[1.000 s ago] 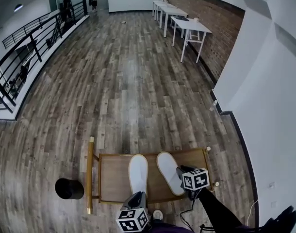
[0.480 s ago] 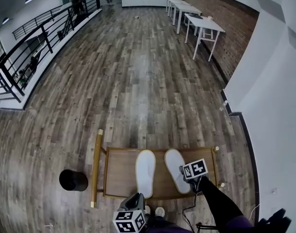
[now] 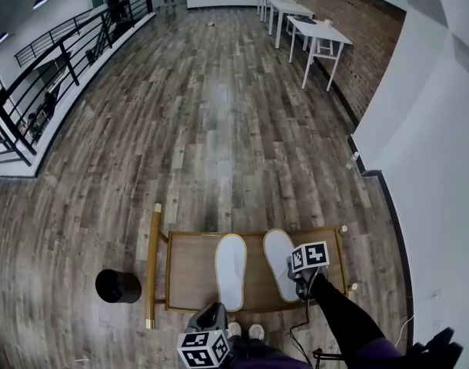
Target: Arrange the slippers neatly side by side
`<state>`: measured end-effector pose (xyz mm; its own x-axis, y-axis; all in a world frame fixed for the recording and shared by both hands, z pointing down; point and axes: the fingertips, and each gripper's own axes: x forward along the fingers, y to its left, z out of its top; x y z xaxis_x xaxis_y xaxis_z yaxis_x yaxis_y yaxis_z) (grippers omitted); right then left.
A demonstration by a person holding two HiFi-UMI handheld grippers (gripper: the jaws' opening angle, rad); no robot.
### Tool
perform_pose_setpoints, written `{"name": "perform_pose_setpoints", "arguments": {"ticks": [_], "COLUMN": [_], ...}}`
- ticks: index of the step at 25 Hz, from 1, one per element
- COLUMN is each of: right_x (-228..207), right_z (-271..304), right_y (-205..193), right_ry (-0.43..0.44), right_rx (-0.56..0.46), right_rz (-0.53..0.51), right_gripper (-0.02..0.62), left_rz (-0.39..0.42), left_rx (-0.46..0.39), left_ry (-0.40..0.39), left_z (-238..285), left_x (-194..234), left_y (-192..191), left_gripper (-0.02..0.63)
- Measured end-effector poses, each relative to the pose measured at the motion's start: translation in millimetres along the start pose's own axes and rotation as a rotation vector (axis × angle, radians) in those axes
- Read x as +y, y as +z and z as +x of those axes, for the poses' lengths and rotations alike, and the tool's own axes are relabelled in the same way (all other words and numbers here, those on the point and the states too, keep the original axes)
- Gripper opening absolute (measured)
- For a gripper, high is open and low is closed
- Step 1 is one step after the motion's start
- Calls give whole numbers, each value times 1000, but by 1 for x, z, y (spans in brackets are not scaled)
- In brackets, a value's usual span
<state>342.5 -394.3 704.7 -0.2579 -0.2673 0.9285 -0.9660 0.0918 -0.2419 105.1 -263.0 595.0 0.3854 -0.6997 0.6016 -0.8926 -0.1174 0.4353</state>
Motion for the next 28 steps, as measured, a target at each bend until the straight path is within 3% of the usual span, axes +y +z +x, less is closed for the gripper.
{"name": "perform_pose_setpoints", "arguments": {"ticks": [3, 9, 13, 28], "right_x": [11, 47, 61, 77], "right_z": [-5, -11, -4, 14], "right_y": [7, 9, 2, -14], "right_ry": [47, 119, 165, 187], "right_rx": [-26, -26, -12, 50], "right_rz": [87, 39, 94, 81], "right_gripper": [18, 18, 18, 18], "left_rz": [3, 11, 24, 9], "left_rx": [-1, -18, -25, -28], "left_ry": [2, -4, -3, 28], "left_z": [2, 1, 0, -7], "left_x": [1, -1, 1, 16], "left_y": [1, 4, 4, 3], "left_gripper": [38, 38, 38, 40]}}
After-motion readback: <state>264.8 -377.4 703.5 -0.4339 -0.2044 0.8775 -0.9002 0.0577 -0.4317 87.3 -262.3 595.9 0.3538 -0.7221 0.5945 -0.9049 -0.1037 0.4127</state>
